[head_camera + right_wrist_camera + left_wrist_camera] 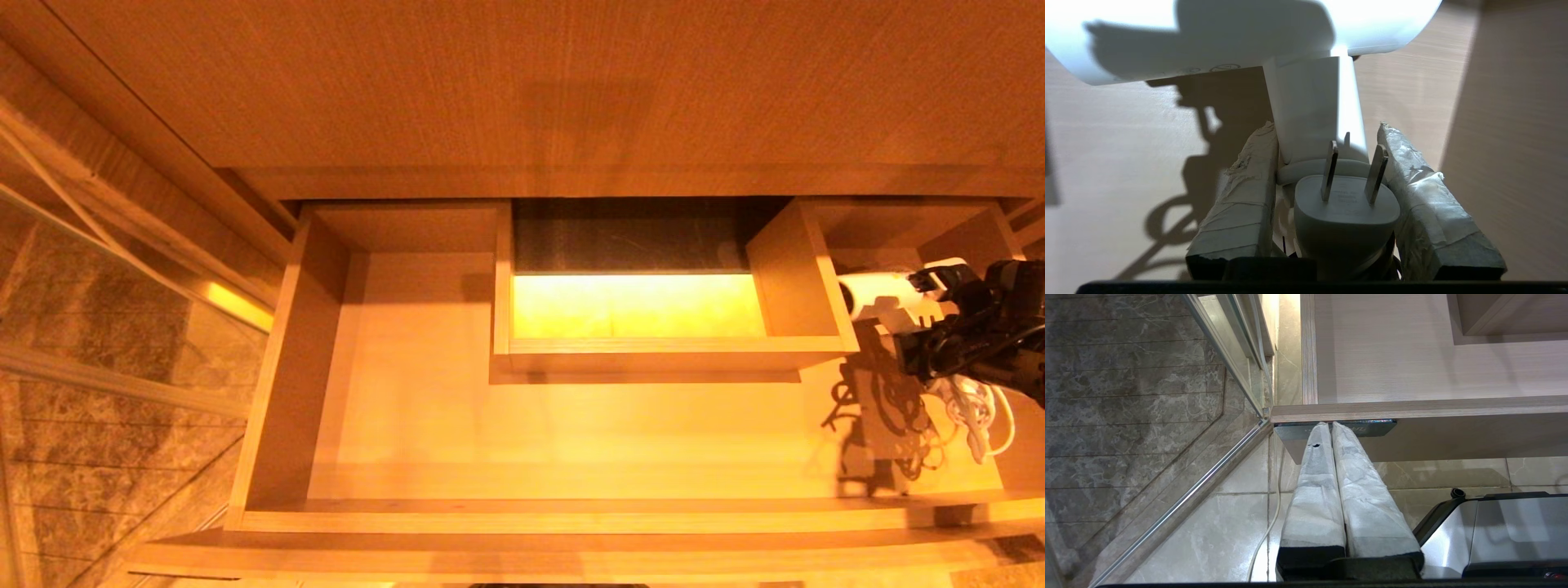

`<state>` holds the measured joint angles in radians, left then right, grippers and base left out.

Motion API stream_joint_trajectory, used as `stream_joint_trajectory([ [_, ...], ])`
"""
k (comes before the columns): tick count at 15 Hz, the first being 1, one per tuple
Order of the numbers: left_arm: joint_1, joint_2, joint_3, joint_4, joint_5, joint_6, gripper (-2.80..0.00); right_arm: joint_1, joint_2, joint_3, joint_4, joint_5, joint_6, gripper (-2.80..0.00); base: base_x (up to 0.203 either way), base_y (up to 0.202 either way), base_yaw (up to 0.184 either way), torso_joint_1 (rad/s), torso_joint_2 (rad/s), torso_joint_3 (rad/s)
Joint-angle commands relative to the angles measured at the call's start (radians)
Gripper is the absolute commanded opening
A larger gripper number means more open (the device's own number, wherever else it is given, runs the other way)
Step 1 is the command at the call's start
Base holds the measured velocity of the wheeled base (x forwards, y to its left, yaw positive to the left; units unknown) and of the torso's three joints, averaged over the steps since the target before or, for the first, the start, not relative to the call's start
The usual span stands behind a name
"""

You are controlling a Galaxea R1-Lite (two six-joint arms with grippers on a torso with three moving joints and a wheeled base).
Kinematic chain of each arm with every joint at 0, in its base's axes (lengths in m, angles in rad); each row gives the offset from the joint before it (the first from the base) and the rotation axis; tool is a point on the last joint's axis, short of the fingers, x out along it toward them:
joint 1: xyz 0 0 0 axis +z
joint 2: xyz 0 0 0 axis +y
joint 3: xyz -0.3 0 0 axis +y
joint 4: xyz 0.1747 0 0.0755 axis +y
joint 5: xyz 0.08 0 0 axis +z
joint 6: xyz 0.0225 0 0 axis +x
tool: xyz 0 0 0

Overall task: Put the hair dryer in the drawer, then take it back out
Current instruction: Put it into the drawer

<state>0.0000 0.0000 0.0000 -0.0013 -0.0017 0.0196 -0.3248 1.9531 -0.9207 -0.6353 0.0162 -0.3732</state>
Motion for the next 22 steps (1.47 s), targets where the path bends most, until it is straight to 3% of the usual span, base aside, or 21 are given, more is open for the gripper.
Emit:
stream_joint_trajectory([
  [1,0.0,0.0,0.002,0.0,0.0,-0.001,-2.8,0.009,0.069,-0.027,-0.008,-0.003,-0.005,-2.8,0.0,0.0,0.0,0.0,0.0,0.0],
  [8,0.0,0.0,0.002,0.0,0.0,0.0,-2.8,0.016,0.107,-0.046,-0.023,-0.001,-0.01,-2.8,0.0,0.0,0.0,0.0,0.0,0.0],
  [9,0.0,0.0,0.002,0.0,0.0,0.0,-2.8,0.016,0.1,-0.046,-0.019,-0.001,-0.01,0.0,0.0,0.0,0.0,0.0,0.0,0.0],
  [15,0.0,0.0,0.002,0.0,0.0,-0.001,-2.8,0.015,-0.024,-0.024,0.013,0.001,-0.022,0.0,0.0,0.0,0.0,0.0,0.0,0.0],
  [22,0.0,0.0,0.002,0.0,0.0,0.0,-2.8,0.009,-0.349,0.067,0.251,-0.004,-0.026,0.0,0.0,0.0,0.0,0.0,0.0,0.0],
])
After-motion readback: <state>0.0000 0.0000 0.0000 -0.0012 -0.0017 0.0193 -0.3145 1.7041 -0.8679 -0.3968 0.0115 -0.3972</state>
